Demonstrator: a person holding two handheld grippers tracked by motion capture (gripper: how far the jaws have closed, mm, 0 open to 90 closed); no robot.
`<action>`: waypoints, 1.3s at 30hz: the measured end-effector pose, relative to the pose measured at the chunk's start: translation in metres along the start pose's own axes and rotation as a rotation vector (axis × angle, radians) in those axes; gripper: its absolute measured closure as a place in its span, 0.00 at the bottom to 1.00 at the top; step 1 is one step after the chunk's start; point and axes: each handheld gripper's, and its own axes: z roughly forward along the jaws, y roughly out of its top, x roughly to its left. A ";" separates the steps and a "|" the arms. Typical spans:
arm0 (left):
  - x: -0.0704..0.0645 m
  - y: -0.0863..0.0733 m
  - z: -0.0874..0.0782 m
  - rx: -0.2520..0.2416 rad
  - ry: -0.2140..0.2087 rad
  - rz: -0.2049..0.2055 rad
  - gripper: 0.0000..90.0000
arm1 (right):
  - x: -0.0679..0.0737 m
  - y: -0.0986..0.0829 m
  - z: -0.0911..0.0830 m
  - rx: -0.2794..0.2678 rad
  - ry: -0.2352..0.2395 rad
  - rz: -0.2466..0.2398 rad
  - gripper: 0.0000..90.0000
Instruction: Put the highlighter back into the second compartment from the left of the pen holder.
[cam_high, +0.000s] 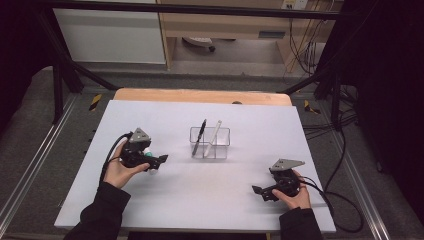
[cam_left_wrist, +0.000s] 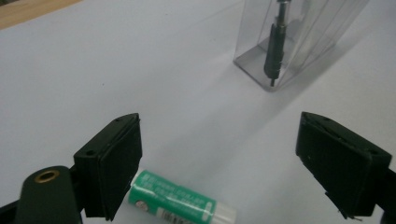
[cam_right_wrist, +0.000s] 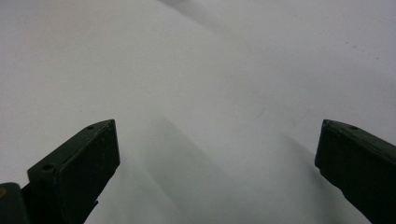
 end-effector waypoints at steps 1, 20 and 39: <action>0.003 -0.002 0.000 -0.004 0.007 -0.001 0.18 | 0.000 0.000 0.000 0.000 -0.002 -0.001 0.01; 0.053 -0.021 0.020 0.028 0.060 -0.069 0.65 | 0.000 0.000 0.002 0.003 -0.004 0.002 0.01; 0.076 -0.027 0.030 0.021 0.077 -0.052 0.99 | 0.000 -0.001 0.003 0.005 0.000 0.004 0.01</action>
